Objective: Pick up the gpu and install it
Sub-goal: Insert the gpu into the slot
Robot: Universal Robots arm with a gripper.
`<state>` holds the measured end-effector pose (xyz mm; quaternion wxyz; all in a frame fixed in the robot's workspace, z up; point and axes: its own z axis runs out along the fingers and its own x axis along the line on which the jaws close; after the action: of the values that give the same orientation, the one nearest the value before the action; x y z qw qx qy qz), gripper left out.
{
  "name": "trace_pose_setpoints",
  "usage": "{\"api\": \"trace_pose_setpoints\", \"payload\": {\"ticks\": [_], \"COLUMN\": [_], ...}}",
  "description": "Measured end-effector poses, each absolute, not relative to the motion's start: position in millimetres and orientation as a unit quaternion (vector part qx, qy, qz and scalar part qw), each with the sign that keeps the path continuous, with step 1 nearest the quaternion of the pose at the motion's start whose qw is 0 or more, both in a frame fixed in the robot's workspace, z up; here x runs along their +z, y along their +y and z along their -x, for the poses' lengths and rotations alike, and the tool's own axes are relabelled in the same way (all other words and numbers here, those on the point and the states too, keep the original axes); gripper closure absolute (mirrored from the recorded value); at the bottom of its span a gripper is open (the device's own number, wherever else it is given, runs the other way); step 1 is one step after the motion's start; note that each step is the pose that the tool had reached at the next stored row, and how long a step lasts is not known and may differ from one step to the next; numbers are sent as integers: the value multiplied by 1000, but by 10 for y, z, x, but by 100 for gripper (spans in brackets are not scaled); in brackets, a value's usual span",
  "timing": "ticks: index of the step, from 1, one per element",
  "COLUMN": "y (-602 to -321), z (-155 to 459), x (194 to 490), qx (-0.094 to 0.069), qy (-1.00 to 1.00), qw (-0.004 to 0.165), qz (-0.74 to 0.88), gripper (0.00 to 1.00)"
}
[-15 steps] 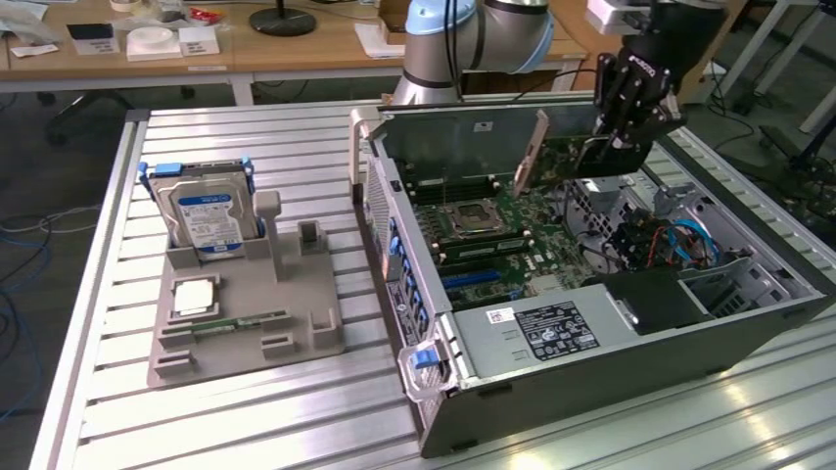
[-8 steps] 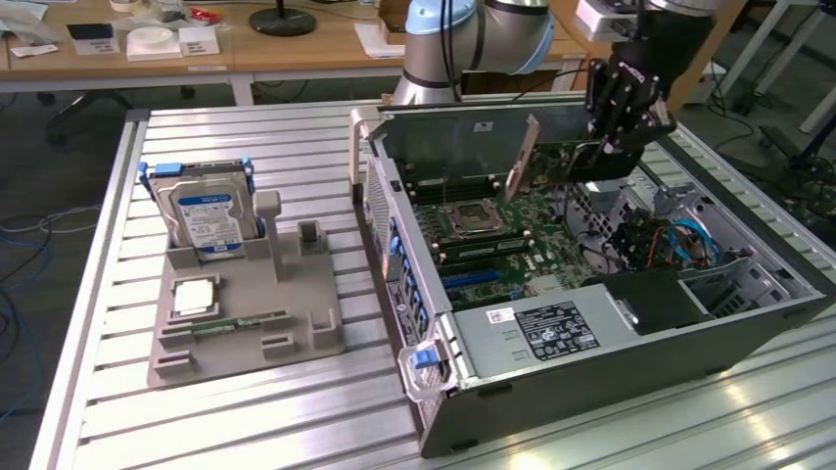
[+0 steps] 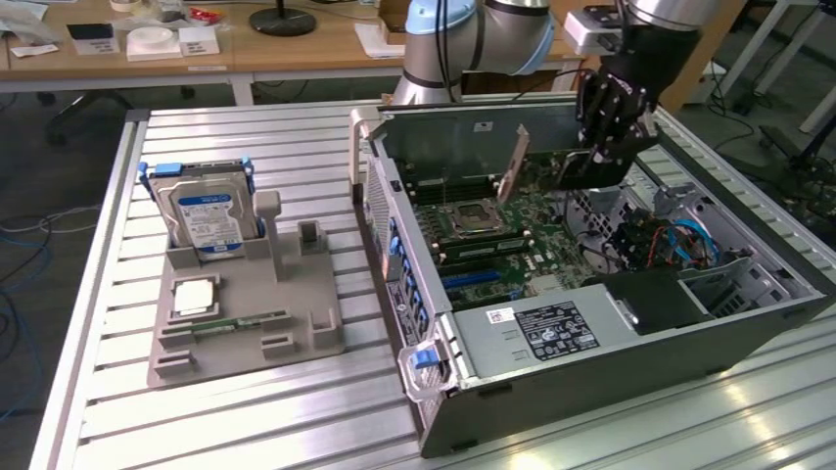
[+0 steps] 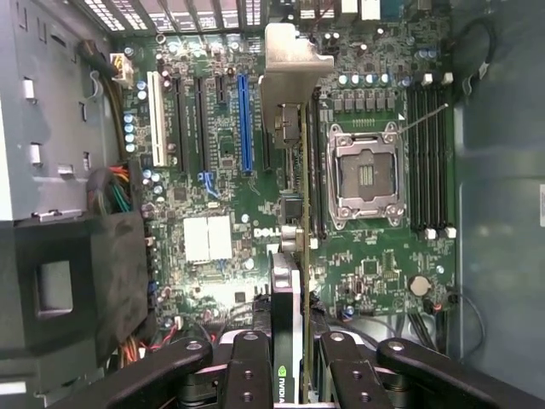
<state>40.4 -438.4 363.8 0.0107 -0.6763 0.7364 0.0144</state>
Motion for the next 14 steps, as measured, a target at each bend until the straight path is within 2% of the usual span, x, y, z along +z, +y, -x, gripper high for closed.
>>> {"api": "trace_pose_setpoints", "payload": {"ticks": [14], "y": [-4384], "z": [-301], "x": [3475], "qx": [14], "qy": [736], "qw": [11], "qz": [676], "gripper": [73]}}
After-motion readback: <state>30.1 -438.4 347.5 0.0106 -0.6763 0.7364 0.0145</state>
